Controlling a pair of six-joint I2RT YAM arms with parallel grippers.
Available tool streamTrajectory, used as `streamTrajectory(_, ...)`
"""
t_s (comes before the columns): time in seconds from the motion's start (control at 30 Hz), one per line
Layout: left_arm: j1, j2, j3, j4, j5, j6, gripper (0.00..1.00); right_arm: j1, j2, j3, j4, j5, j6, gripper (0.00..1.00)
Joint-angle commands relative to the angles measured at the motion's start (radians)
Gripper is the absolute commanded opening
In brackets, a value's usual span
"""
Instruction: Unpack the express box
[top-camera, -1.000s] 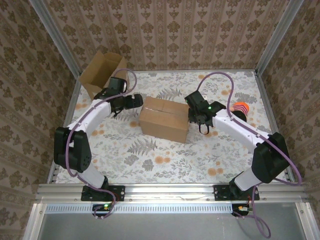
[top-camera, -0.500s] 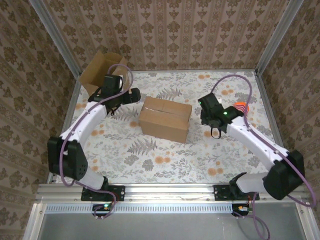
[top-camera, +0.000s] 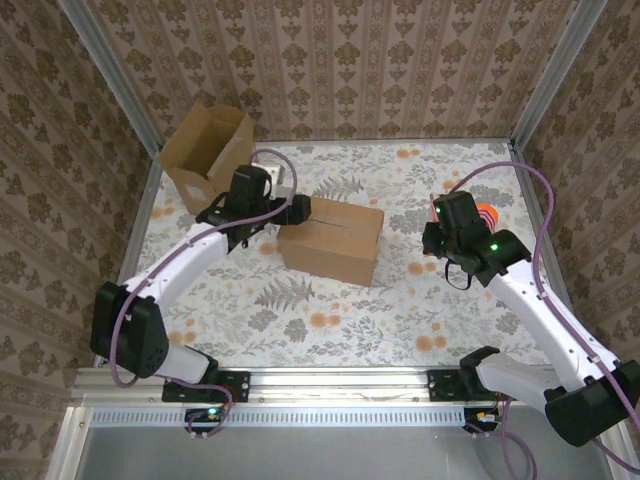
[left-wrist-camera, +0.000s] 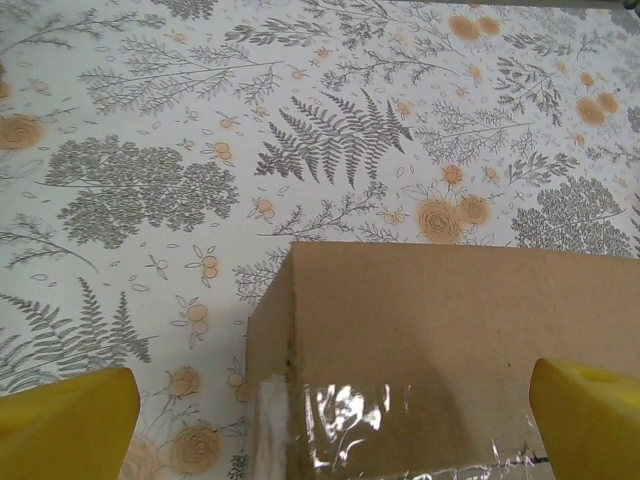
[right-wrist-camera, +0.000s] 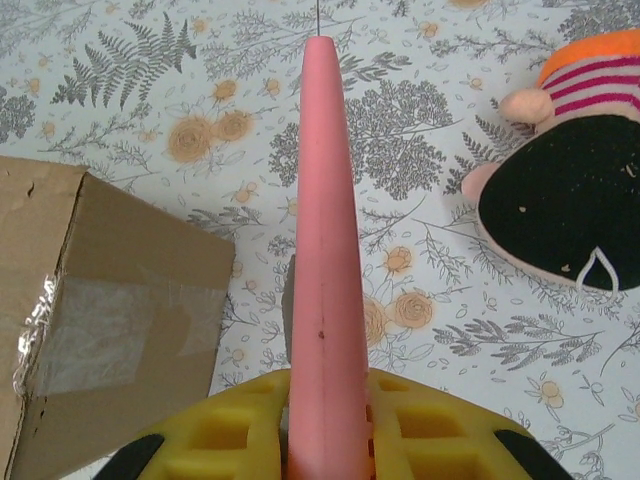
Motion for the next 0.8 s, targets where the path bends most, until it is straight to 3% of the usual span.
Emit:
streamTrajectory(0.0, -0.023, 0.011, -0.016, 0.12, -0.024, 0.02, 1.0, -0.004, -0.03, -0.013, -0.039, -0.023, -0.01, 0.0)
streamTrajectory(0.4, -0.07, 0.055, -0.1, 0.199, -0.107, -0.004, 1.0, -0.009, -0.093, -0.038, -0.075, -0.146, -0.019, 0.0)
streamTrajectory(0.77, -0.149, 0.03, -0.242, 0.255, -0.257, -0.041, 1.0, -0.097, -0.247, -0.056, -0.191, -0.572, -0.067, 0.0)
